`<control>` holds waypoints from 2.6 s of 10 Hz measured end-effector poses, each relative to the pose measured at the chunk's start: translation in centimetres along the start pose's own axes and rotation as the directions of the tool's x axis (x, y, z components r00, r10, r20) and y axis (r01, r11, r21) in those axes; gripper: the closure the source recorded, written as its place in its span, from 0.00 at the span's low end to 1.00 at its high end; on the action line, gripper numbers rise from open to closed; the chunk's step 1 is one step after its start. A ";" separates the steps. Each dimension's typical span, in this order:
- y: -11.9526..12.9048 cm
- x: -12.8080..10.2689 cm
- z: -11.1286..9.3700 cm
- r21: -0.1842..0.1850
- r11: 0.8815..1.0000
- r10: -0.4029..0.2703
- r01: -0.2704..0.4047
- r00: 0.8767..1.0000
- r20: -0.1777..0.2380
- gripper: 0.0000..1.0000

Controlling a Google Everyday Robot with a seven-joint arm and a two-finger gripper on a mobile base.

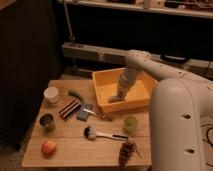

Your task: Wipe tray with towel

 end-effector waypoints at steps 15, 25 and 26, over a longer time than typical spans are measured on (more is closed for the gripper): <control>4.5 -1.5 2.4 -0.069 0.996 -0.056 0.051 0.996 -0.076 1.00; -8.6 -2.3 -2.9 0.001 0.995 0.103 -0.103 0.992 0.068 1.00; -9.0 -3.5 -3.2 0.006 0.994 0.111 -0.112 0.990 0.082 1.00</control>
